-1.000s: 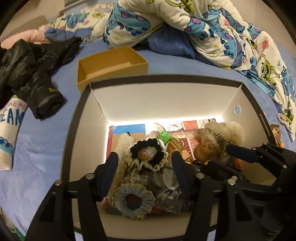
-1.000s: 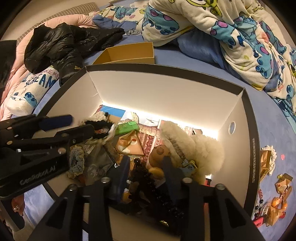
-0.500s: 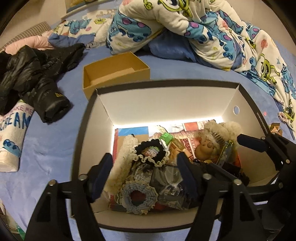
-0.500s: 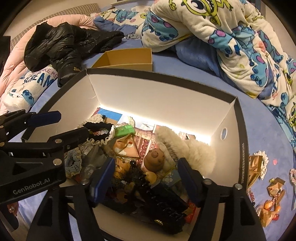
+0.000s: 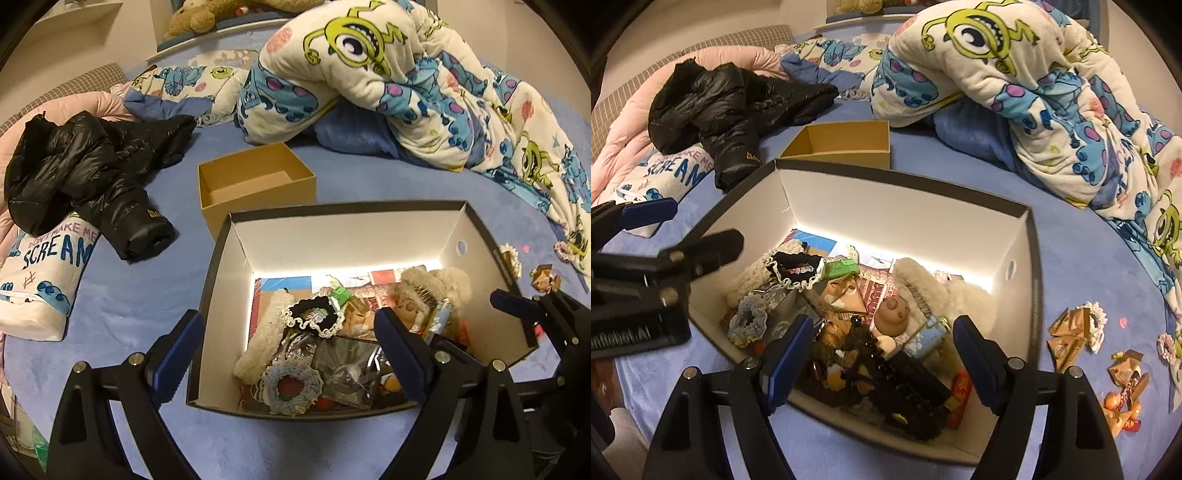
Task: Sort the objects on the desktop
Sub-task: 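Withdraw both tools from the shoebox toward the remaining pile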
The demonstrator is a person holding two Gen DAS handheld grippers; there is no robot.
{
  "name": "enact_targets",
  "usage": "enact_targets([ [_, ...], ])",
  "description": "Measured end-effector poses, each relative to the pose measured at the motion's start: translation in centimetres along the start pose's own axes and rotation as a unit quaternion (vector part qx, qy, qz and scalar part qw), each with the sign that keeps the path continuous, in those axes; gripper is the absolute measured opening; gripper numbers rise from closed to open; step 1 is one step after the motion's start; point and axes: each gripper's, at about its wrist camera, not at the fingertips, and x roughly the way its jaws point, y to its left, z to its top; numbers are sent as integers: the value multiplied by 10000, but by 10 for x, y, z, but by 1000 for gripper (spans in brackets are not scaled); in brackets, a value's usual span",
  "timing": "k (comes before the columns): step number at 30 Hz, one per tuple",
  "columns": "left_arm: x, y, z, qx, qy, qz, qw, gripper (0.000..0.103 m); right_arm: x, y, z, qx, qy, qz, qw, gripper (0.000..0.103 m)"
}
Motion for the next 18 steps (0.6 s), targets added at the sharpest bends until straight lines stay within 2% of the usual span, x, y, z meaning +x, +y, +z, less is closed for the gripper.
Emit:
enact_targets([
  [7,-33,-17,-1,102,-216,-171,9996,94,-38,-12,-16,-158,-312,-66,9994,80],
  [14,-62,-60,-14,436,-251,-526,9973,94,-82,-38,-40,-110,-621,-212,9978,80],
  [18,-77,-84,-21,490,-323,-715,9957,95,-99,-51,-56,-87,-650,-370,9972,80],
])
